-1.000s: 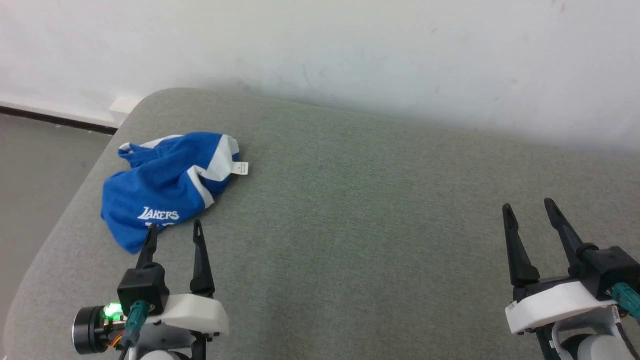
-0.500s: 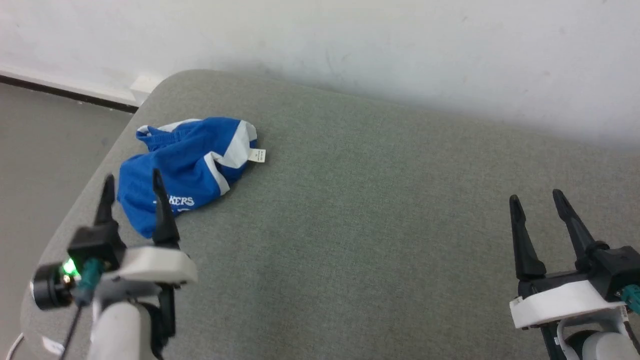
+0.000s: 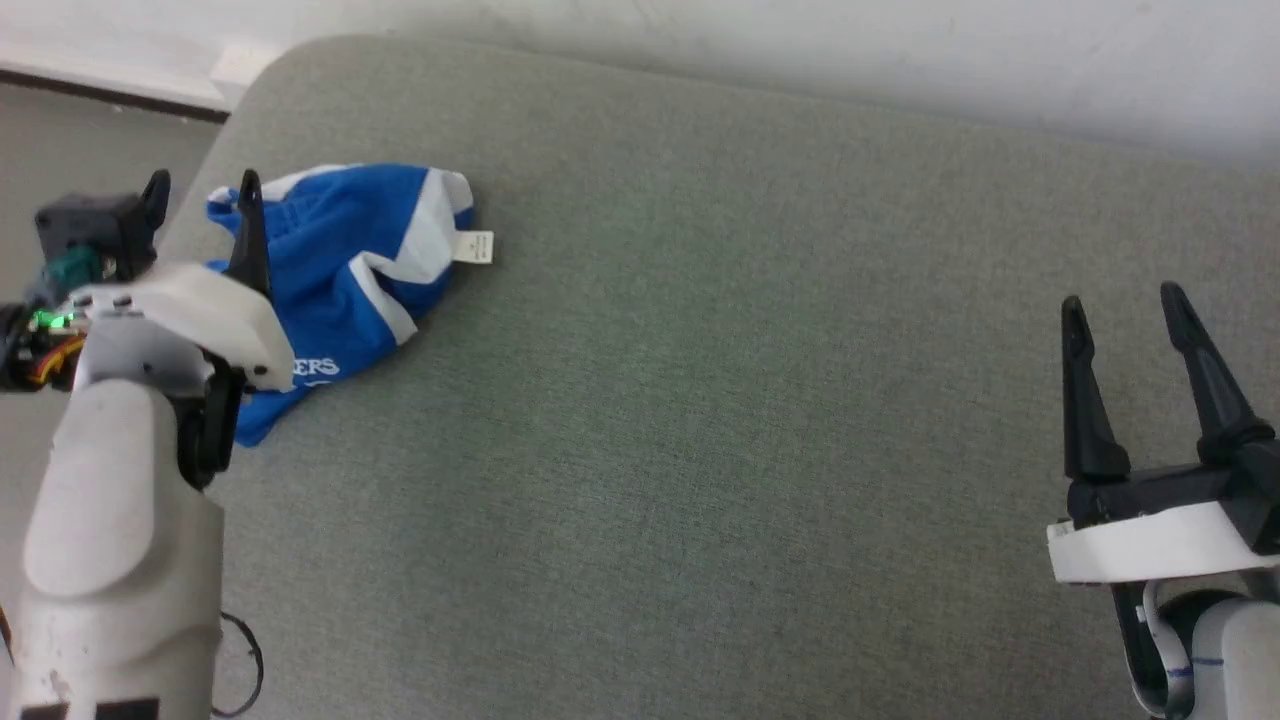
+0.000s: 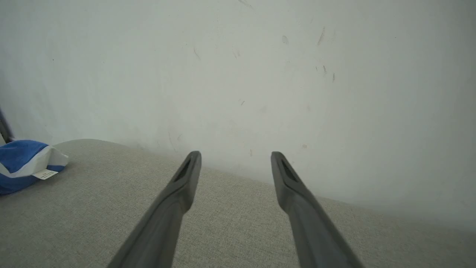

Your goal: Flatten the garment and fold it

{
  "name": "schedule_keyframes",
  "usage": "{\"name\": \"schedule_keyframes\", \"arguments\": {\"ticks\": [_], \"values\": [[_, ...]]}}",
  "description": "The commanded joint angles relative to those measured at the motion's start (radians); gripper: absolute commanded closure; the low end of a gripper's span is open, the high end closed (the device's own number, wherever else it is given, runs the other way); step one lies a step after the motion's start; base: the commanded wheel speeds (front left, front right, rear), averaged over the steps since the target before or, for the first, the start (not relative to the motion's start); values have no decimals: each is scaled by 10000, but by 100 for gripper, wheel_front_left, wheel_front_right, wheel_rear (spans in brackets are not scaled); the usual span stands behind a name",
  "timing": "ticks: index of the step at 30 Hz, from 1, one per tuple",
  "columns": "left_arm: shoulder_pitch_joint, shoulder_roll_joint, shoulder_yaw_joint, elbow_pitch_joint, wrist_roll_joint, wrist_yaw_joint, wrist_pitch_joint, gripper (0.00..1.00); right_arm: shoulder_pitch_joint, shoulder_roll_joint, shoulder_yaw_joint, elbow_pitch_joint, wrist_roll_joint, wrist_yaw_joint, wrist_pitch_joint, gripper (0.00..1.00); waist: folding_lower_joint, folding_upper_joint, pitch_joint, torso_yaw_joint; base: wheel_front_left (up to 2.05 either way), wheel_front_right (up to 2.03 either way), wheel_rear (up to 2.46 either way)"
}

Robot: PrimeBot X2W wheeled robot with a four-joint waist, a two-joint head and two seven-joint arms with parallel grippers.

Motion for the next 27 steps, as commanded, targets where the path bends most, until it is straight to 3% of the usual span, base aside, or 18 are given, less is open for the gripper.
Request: {"name": "schedule_keyframes", "arguments": {"ticks": [1,8,9,14,21,22,27], "values": [[-586,213,-172,502,-163,-197,509,0,-250,21,-12,-157,-96,-15,-118,0,-3,1,914,-269,0,0,0],[-1861,757,-1469,1850,-1182,-482,3084,0,-688,24,100,-326,-337,-16,-264,0,-3,1,1767,-580,0,0,0],[-1861,757,-1469,1850,-1182,-482,3084,0,-688,24,100,-326,-337,-16,-264,0,-3,1,1767,-580,0,0,0],[-2222,1304,-2703,2399,-2441,-541,5082,0,-941,25,130,-439,-438,-17,-368,0,-3,1,2225,-743,0,0,0],[-2376,1885,-4299,2752,-3677,-620,6424,0,-1102,28,157,-422,-444,-18,-515,0,-3,1,2505,-686,0,0,0],[-2435,1990,-4459,2799,-3826,-631,6452,100,-1116,28,183,-400,-431,-18,-536,0,-3,1,2474,-661,0,0,0],[-3138,2821,-5173,2749,-4140,-687,5956,100,-1115,30,157,-331,-245,-19,-639,0,-3,1,2059,-472,0,0,0]]}}
